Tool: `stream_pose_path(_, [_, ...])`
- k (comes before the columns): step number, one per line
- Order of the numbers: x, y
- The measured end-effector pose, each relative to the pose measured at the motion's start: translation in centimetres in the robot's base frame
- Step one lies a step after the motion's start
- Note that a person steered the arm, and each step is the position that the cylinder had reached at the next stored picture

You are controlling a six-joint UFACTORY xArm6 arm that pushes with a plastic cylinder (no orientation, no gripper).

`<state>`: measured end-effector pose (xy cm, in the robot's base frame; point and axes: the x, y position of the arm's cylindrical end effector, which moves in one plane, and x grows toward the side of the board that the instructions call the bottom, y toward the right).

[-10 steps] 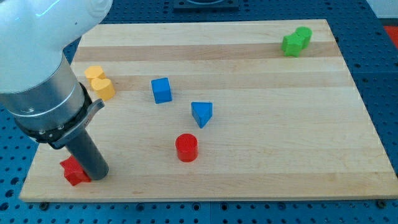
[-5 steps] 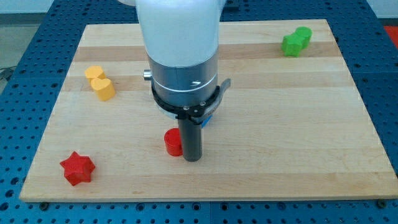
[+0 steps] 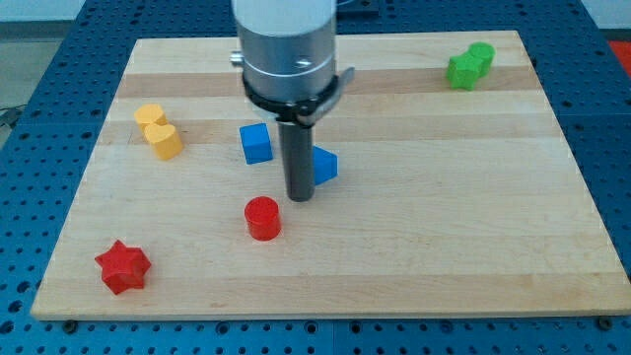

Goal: Push the red circle into the red star

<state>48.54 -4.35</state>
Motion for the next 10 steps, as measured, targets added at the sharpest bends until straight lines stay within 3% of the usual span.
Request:
stream_pose_path(2, [4.0,-3.6])
stream_pose_path(3, [6.2,-3.6])
stream_pose_path(4, [5.4,-0.8])
stream_pose_path(7, [10.9,-0.3])
stream_pose_path(10, [10.3,-9.8])
